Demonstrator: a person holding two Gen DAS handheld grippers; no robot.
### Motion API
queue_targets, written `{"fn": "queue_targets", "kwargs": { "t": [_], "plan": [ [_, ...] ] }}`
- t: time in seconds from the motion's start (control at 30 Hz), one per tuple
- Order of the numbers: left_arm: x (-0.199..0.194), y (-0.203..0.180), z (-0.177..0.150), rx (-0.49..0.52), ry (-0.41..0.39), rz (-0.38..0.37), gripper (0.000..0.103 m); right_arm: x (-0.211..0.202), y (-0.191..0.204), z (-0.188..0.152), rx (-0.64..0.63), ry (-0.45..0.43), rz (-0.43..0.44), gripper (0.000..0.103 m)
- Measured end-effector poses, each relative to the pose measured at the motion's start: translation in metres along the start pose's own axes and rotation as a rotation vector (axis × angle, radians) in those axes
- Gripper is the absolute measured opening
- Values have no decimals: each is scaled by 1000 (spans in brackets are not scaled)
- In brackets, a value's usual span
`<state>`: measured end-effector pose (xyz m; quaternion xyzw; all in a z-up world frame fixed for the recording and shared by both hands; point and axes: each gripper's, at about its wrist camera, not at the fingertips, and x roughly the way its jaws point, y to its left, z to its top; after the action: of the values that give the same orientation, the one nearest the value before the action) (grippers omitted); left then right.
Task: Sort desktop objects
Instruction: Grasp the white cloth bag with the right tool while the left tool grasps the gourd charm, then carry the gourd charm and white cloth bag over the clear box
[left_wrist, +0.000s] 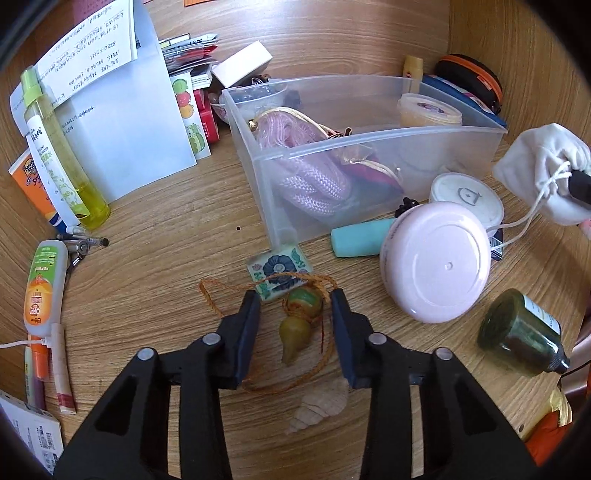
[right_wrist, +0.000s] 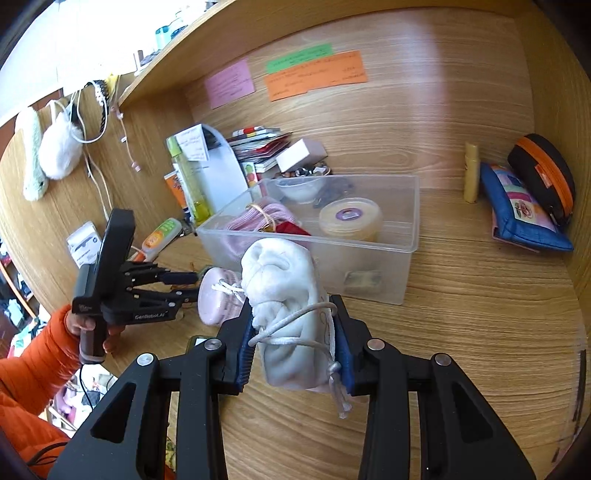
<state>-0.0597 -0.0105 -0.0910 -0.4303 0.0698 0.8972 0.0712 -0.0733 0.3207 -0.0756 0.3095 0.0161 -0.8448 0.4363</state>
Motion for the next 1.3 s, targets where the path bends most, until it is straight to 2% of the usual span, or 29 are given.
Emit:
{"fn": "queue_targets", "kwargs": {
  "t": [0.07,0.37,0.57,0.87,1.0,1.3],
  "plan": [
    [0,1,-1,-5,-4,-6,19,1,-2,3,9,-4,1,34],
    [-7,22,-9,-78,-29,-16,19,1,-4,18,17,-33,-12,34],
    [-33,40,-7,-111,-97,18,19,-7,-4,31,9,-76,-18,34],
    [-72,53,30,-109,-230,49,19,-7,-4,54,-3,-126,-15,34],
    [-78,46,48,-97,-278,14,19,0,-3,63,-6,-132,-1,34],
    [-69,24,85,-23,-321,-64,19,23,-4,93,-2,-121,-19,34]
  ]
}}
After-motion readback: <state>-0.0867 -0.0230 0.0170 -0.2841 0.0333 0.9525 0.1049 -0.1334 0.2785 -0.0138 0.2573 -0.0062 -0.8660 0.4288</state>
